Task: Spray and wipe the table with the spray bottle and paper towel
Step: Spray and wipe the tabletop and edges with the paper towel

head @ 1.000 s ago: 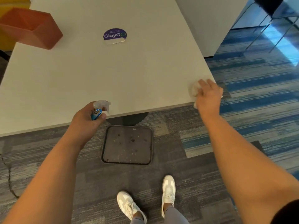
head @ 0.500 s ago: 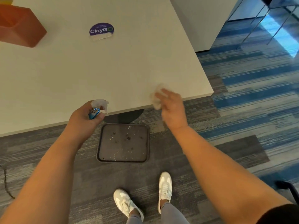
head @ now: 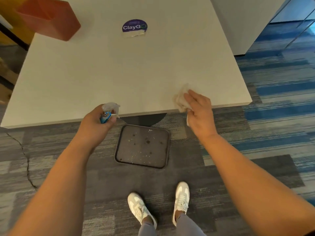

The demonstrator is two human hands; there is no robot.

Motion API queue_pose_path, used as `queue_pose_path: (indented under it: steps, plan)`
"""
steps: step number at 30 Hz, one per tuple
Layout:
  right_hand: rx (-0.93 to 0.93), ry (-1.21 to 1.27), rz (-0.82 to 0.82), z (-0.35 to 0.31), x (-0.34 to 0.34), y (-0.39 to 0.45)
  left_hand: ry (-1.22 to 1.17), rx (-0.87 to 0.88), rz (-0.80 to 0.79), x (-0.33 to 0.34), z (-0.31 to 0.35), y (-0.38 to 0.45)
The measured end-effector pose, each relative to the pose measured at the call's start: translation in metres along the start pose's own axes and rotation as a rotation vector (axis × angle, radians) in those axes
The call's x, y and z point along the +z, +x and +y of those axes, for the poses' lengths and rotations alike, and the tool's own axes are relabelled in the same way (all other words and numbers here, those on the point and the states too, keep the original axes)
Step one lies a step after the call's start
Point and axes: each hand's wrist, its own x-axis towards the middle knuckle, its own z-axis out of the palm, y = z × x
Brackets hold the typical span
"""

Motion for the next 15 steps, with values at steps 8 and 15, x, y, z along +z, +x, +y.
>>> queue_pose_path:
  steps: [8,15]
  plan:
    - [0.171,-0.289,-0.011,-0.005,0.022,0.008,-0.046,-0.078,0.08,-0.036,-0.027,-0.015]
    - [-0.097,-0.094,-0.171,-0.092,0.096,-0.004,-0.058,-0.077,0.093,-0.061,-0.042,-0.015]
